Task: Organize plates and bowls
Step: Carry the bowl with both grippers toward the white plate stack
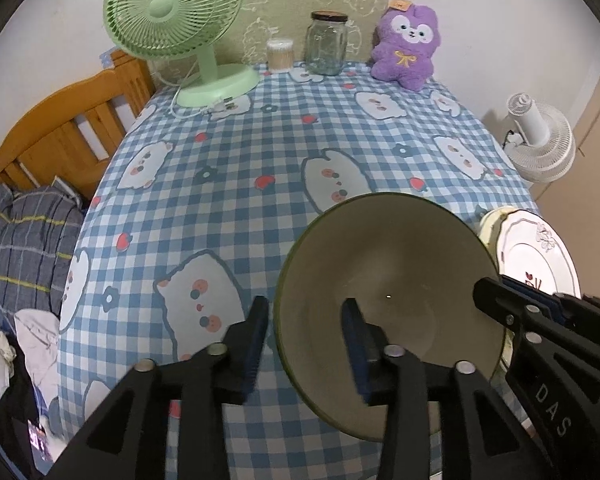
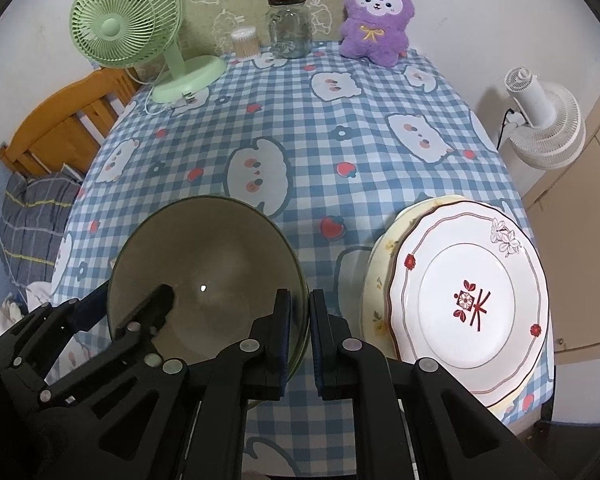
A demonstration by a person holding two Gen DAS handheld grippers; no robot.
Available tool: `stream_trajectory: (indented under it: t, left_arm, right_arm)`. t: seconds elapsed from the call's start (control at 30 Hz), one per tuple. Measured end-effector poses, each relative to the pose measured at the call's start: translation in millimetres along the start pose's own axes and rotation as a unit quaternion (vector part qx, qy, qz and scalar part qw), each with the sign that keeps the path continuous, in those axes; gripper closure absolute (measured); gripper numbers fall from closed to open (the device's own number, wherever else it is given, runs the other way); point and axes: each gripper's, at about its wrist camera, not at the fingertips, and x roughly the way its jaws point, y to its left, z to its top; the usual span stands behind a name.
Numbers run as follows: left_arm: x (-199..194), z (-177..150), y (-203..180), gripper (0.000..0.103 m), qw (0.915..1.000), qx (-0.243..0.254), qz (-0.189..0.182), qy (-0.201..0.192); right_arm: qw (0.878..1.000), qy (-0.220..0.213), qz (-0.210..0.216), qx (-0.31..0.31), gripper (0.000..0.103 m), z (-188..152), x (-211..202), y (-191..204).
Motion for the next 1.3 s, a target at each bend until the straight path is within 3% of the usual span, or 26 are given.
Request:
stream_trajectory:
  t: [0.07,0.13,0.17,0.6,1.07,1.3]
  left_arm:
    - [0.9,0.0,-0.3,0.054,1.0000,0.002,0.000,0.000]
    - [4.0,-0.3,1.5,0.044,1.0000,-0.003,-0.006,0.004]
    - [5.2,-0.4,3.1,0.043,0.9999,-0.007,-0.007,0.006]
    - [29.8,1.5,11.3,0.040,0.9992,-0.026,0.012,0.027]
    - [40.1,3.3,3.2,0.039,0.9994,-0.018,-0.011,0.025]
    - [44.0,4.4,2.4,0.033,0.9993,-0.025,-0.016,0.024]
  right_arm:
    - [1.000,-0.006,-0.001,0.003,0.066,0.7,-1.8,-2.3]
    - [1.000,-0.019,0.008,0.014,0.041,1.1,-4.6,-6.8]
    - [0.999,-0.026,0.007,0.018,0.039,1.1,-6.1,-8.0]
    - [1.000,-0.003,0.014,0.004,0.039,13.6,24.8,-9.6]
    - [0.999,0.034,0.039,0.015,0.039,15.3,59.4,-9.4]
    - [0.997,0.037,0.065,0.023,0.039,16.9,66.3,-6.2]
